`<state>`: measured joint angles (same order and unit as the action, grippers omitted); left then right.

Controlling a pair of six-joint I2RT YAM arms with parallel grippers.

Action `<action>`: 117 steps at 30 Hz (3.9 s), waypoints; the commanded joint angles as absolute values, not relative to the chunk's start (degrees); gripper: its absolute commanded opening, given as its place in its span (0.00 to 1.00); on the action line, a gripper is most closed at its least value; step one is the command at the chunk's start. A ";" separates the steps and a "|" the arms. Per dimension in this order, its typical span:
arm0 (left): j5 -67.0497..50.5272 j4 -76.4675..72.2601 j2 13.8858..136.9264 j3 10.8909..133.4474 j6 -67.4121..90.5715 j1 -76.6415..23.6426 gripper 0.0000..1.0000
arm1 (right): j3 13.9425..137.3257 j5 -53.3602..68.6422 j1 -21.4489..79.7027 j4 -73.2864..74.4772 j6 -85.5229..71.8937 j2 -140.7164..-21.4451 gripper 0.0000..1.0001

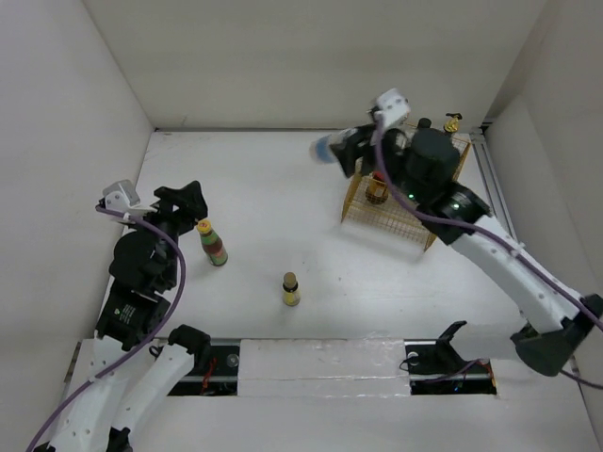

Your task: Organize the condiment bottles

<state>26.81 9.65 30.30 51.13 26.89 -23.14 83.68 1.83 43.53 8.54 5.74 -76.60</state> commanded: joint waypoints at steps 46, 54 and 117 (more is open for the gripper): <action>19.95 6.06 35.07 50.98 26.81 -22.94 0.68 | 75.33 -8.00 6.15 19.69 -2.64 -81.20 0.57; 19.34 5.54 35.68 50.98 26.81 -22.94 0.68 | 73.39 -12.74 8.61 19.69 -3.16 -84.29 0.65; 32.87 6.50 25.66 50.54 26.99 -22.94 0.53 | 100.12 22.85 58.80 -36.37 -8.43 -124.47 0.30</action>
